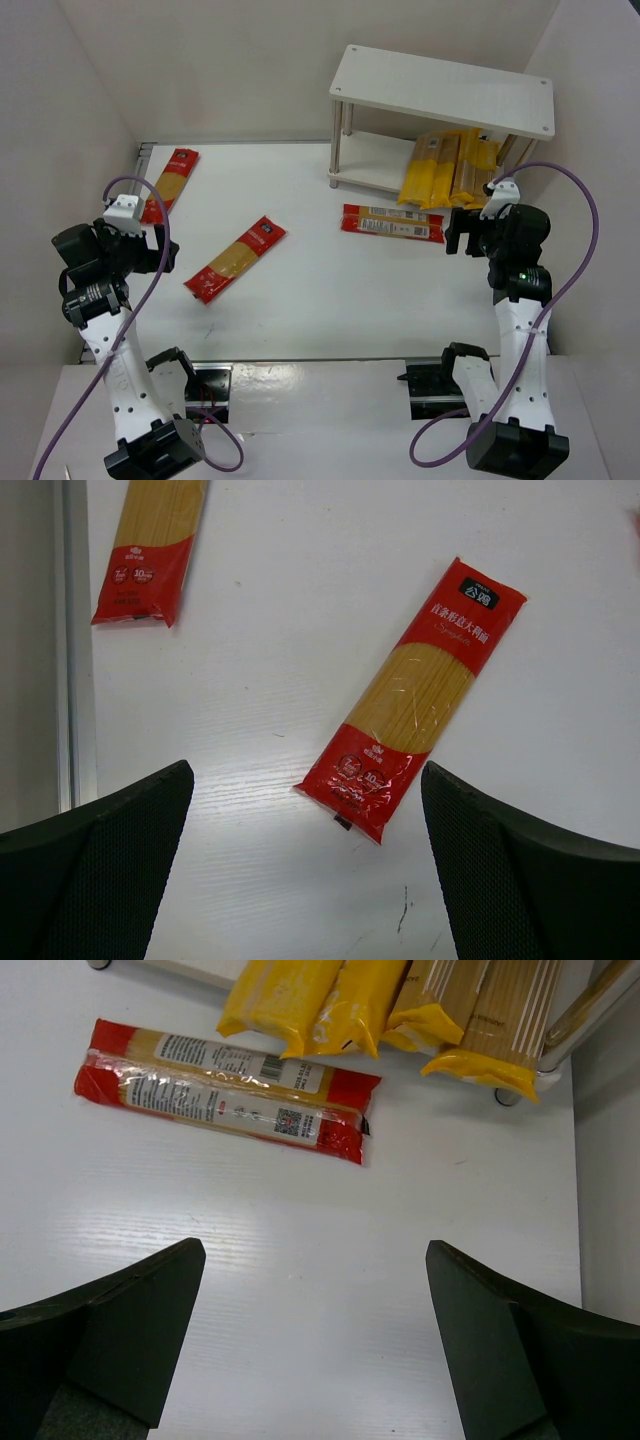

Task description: Place and organize the pasta boxes and bags onto the shelf

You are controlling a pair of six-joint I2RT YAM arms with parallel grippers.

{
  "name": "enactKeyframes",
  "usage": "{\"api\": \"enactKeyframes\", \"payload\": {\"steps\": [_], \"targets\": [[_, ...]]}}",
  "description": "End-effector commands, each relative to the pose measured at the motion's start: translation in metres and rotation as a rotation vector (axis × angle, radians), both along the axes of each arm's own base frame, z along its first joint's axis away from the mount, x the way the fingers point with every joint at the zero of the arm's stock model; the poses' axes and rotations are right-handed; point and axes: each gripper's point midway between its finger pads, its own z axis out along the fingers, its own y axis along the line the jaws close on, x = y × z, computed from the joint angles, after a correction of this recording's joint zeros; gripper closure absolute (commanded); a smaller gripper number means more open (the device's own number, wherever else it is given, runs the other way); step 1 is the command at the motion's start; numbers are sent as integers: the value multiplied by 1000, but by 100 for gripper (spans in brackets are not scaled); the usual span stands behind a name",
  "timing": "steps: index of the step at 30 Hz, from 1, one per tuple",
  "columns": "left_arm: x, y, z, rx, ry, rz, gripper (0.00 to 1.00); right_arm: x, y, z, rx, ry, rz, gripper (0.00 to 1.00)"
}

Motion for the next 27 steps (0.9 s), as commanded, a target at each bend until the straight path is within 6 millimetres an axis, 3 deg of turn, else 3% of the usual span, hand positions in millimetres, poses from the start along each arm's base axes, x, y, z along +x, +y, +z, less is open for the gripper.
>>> {"api": "enactKeyframes", "payload": {"steps": [1,6,10,12,13,15,17,21,27], "targets": [[1,-4,5,2,-22,-32,0,1,0,7,-3,-32,7,0],[-2,-6,9,12,-38,-32,0,0,6,2,-5,-14,55,0],[-3,-6,11,17,-46,-32,0,-8,49,6,-74,5,451,0],[-4,-7,13,22,-54,-32,0,-7,53,-5,-133,77,524,0],[-4,-7,13,22,-54,-32,0,-6,69,-13,-165,104,591,0],[-4,-6,13,26,-52,-24,0,-1,82,-24,-238,150,651,0],[-5,-6,15,32,-61,-24,0,0,94,-50,-299,237,728,0],[-4,-6,17,37,-68,-24,0,6,122,-75,-436,263,921,0],[-5,-8,15,32,-71,-34,0,29,115,-125,-598,384,1050,0]]}}
